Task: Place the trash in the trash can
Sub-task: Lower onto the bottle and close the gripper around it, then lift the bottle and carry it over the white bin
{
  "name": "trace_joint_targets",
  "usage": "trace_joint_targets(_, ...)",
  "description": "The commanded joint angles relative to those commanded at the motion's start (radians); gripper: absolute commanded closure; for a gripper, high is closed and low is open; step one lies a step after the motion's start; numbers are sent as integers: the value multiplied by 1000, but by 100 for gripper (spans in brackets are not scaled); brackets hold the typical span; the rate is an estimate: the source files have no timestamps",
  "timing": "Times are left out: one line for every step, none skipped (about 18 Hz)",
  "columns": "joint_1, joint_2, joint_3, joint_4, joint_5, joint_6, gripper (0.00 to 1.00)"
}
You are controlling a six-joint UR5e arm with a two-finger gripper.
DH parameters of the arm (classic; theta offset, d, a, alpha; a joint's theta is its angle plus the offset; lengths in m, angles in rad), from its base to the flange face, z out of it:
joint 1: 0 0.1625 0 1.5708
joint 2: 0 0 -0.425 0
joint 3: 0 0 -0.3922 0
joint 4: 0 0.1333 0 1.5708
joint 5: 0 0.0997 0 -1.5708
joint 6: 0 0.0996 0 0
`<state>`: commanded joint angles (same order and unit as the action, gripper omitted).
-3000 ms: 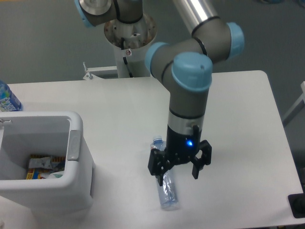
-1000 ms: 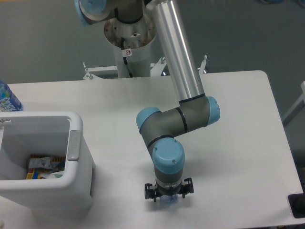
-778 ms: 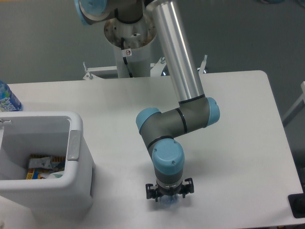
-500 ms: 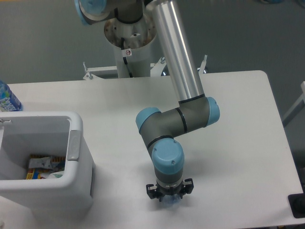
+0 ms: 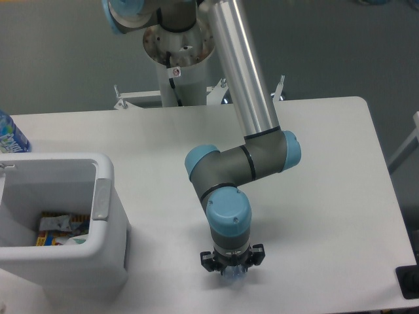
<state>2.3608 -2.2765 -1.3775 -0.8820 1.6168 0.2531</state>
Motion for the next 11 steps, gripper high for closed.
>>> trace_joint_targets(2,11,5,0,-3,0,44)
trace_joint_targets(5,24,8,0,-5,0,44)
trace_joint_targets(9,46,12,2,-6,2,44)
trace_joint_targets(12,63,20,2,-6,0,44)
trace_joint_targets(20,83,34,2,-8,-2,44)
trace_joint_targets(28,101,49,2,-9,-15,44)
trace_joint_targets(29,117,67,2,-11,-21,44)
trace_joint_targets(37,130,84,5,-11,-44,44)
trace_joint_targets(43,141,106,15,-17,-93,44)
trace_joint_targets(44,149,135,26,-31,-153,44)
trace_joint_targets(49,155,162,35,-50,-199,44)
